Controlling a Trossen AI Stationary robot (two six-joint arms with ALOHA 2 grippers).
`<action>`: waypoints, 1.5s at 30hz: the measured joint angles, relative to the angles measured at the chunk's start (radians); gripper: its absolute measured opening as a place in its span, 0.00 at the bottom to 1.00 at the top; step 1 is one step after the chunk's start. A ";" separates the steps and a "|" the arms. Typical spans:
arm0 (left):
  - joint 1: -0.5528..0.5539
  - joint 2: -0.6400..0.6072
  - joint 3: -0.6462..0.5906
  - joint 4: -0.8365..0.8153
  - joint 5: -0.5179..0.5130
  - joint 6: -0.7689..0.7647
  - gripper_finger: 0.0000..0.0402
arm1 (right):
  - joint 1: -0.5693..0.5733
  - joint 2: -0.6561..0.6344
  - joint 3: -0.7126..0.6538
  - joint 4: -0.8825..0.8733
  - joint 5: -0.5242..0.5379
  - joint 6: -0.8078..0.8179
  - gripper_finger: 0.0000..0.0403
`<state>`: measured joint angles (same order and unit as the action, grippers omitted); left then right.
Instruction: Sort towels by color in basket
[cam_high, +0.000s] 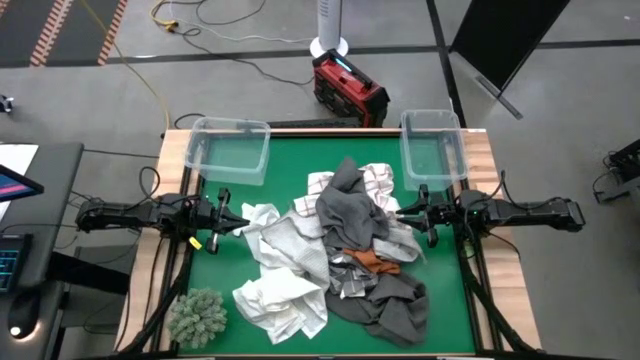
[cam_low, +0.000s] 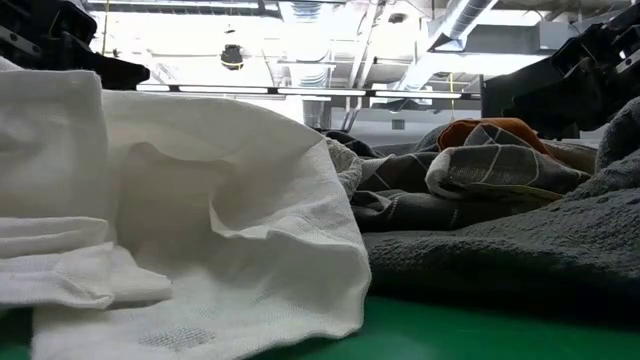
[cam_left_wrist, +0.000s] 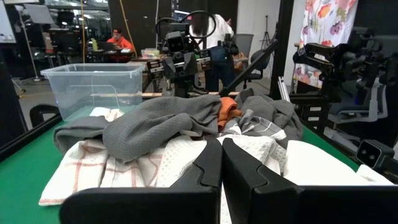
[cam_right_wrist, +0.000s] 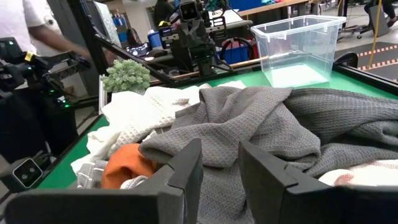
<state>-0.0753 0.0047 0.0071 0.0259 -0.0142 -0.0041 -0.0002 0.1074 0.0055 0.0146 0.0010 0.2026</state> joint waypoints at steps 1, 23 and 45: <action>0.000 0.000 0.000 0.000 0.000 0.000 0.00 | 0.000 0.000 0.000 0.000 0.000 0.000 0.33; 0.000 0.000 0.000 0.000 0.000 0.000 0.00 | 0.000 0.000 0.000 0.000 0.000 0.000 0.33; 0.001 0.000 0.006 0.202 -0.116 -0.162 0.00 | -0.031 0.000 0.001 0.305 0.057 0.062 0.33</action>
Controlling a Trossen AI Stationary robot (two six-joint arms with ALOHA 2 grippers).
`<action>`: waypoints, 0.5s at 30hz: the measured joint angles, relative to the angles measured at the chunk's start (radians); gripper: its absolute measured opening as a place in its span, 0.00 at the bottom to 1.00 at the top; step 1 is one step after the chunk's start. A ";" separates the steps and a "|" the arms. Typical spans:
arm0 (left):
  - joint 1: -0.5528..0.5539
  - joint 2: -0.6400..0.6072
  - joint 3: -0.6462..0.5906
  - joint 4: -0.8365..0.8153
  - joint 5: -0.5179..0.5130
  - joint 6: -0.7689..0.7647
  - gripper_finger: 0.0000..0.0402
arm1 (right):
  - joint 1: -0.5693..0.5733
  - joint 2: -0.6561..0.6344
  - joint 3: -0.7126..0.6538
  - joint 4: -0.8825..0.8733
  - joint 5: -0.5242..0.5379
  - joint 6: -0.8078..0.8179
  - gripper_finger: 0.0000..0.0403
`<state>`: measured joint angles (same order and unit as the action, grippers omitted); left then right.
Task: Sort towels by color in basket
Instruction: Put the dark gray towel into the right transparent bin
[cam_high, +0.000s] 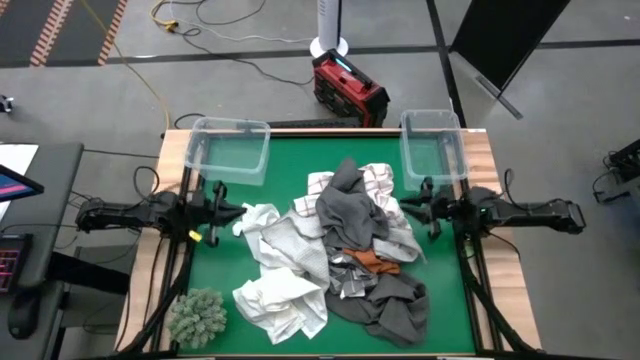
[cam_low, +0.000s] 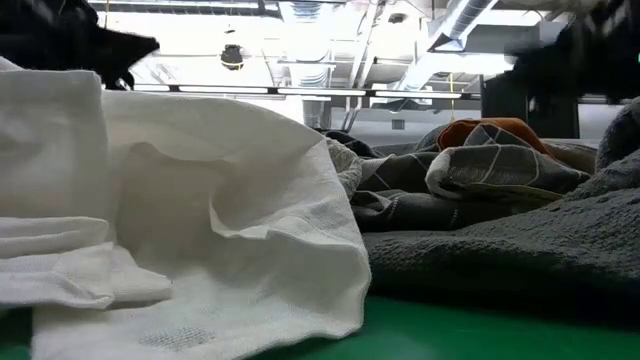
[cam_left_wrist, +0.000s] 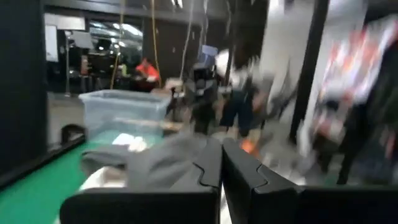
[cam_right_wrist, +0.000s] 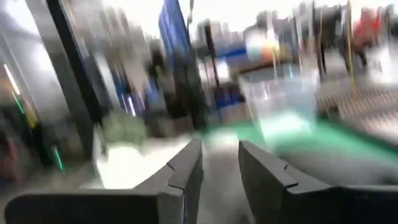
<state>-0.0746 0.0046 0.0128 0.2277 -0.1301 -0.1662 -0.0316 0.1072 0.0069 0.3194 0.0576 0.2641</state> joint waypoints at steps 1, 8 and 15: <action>0.000 -0.001 0.008 0.013 -0.001 -0.055 0.00 | -0.006 -0.001 0.003 0.068 0.001 0.027 0.33; 0.000 -0.001 0.062 0.041 -0.023 -0.256 0.00 | -0.023 -0.001 0.040 0.407 0.002 0.135 0.33; 0.000 0.000 0.065 0.034 -0.024 -0.409 0.00 | -0.035 0.000 0.050 0.482 0.056 0.162 0.33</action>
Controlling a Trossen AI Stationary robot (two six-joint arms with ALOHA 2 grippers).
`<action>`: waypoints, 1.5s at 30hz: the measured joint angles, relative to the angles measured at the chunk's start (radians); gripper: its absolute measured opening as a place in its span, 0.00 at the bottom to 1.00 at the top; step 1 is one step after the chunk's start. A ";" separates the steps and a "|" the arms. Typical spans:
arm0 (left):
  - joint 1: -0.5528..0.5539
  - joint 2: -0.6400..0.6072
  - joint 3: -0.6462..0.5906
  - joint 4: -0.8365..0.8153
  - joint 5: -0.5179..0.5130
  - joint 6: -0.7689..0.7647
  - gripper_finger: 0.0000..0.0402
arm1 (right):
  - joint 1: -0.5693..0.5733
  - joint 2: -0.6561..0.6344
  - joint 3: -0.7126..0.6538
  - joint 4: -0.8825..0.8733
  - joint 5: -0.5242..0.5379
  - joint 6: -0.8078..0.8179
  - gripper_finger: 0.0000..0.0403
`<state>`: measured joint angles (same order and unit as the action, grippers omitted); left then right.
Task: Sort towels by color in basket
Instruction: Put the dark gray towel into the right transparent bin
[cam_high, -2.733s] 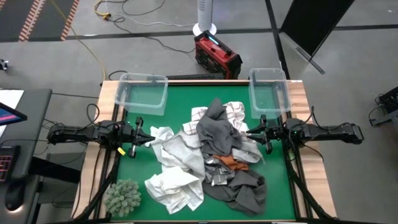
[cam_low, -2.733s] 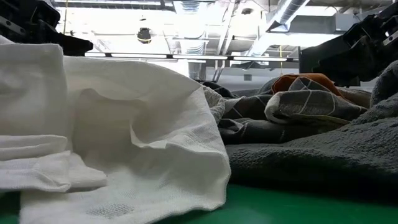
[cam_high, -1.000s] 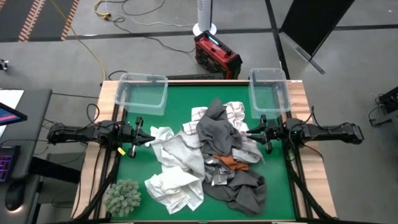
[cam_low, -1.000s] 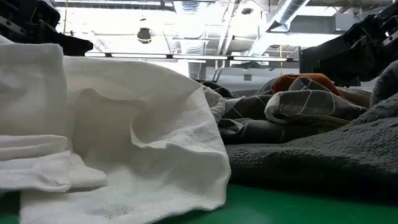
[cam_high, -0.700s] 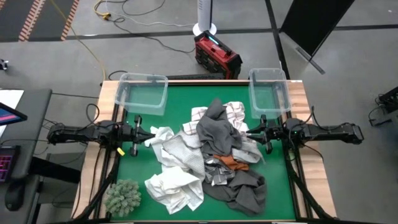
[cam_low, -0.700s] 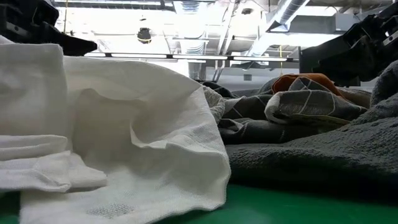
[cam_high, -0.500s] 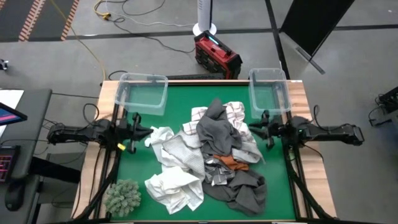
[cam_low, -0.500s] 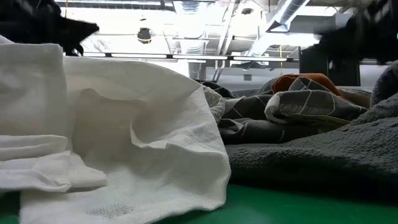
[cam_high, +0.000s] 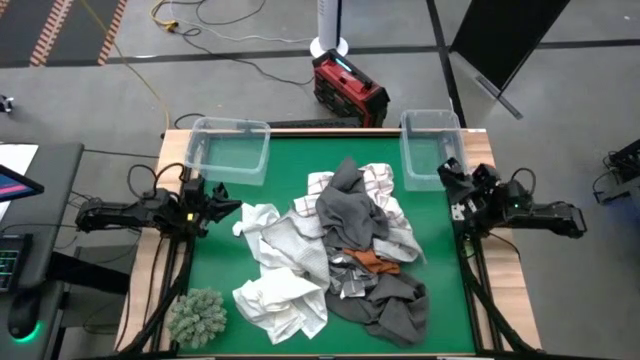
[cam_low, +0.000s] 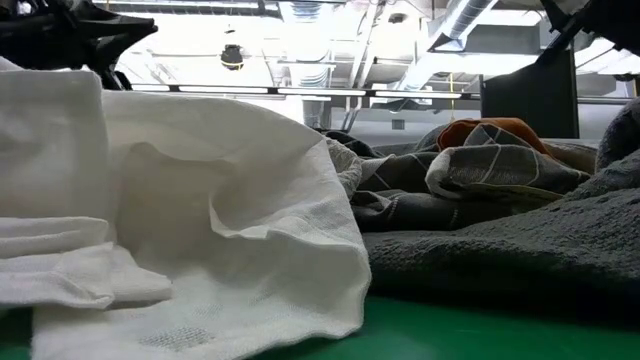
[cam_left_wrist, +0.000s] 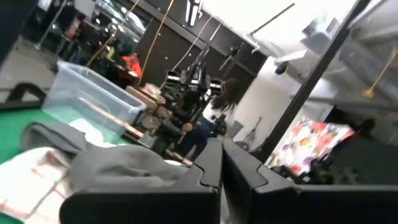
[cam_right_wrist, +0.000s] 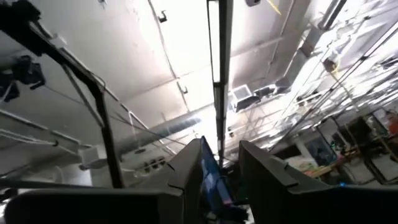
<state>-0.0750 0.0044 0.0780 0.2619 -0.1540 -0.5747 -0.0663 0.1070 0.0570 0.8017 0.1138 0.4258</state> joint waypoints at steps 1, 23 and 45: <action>0.000 0.000 0.000 -0.004 -0.006 -0.030 0.00 | 0.000 0.000 0.000 0.000 -0.001 0.015 0.33; 0.000 0.086 0.105 -0.112 -0.313 -0.266 0.00 | 0.045 0.312 0.300 -0.802 0.121 0.369 0.33; 0.000 0.599 0.715 -0.688 -0.322 0.033 0.20 | -0.005 1.320 1.026 -1.370 -0.154 -0.098 0.55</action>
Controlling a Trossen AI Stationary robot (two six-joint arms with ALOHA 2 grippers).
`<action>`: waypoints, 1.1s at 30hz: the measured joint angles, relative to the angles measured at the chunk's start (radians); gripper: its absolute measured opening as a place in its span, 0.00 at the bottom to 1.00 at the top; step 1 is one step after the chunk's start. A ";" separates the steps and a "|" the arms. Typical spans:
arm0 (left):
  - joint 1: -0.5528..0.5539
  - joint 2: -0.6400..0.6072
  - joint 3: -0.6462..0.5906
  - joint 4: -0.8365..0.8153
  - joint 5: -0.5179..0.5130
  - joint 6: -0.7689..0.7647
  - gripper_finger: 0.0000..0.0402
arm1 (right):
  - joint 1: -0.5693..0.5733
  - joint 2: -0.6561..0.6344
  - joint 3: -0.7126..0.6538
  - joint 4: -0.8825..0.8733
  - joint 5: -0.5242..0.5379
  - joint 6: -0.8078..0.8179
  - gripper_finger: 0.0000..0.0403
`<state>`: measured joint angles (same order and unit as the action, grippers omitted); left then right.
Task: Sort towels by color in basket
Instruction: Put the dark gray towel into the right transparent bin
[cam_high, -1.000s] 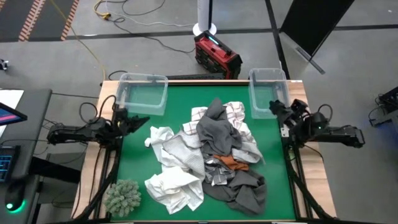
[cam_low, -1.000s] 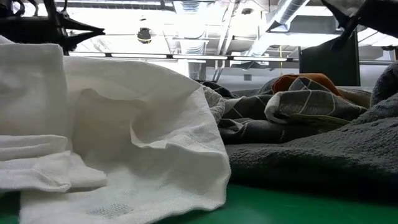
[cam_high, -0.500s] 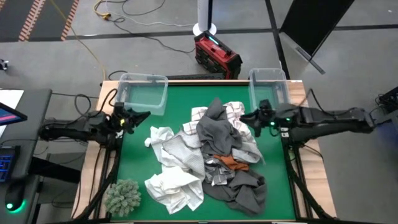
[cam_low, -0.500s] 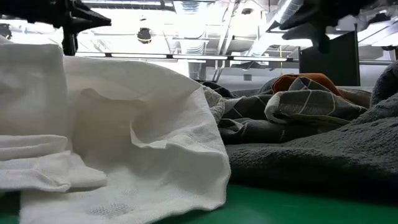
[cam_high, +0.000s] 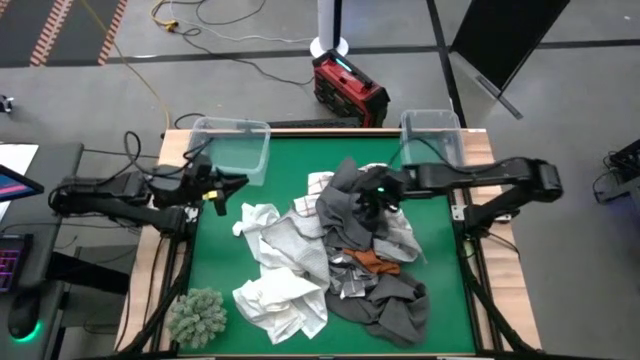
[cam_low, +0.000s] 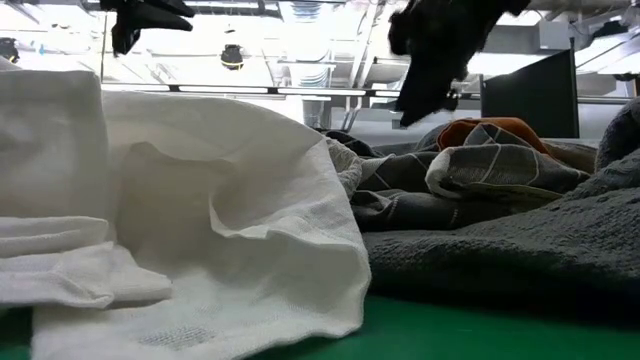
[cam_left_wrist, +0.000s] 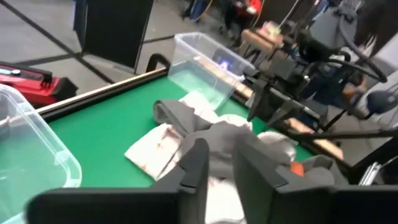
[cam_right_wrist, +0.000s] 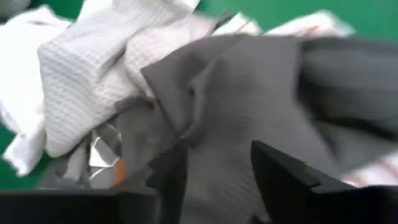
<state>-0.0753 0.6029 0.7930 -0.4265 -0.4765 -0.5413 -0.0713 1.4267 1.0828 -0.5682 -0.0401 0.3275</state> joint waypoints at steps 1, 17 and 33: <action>0.000 0.013 0.013 -0.014 0.000 0.003 0.24 | -0.008 0.027 0.004 -0.003 -0.025 -0.006 0.59; 0.000 0.044 0.055 -0.033 0.025 0.005 0.39 | -0.008 0.217 0.029 -0.020 0.020 -0.093 0.15; 0.000 0.031 0.056 0.250 0.027 0.077 0.39 | -0.077 -0.138 0.307 -0.146 0.214 -0.249 0.04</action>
<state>-0.0753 0.6338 0.8490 -0.1767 -0.4500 -0.4642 -0.1479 1.2884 1.3897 -0.7142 0.1737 0.0781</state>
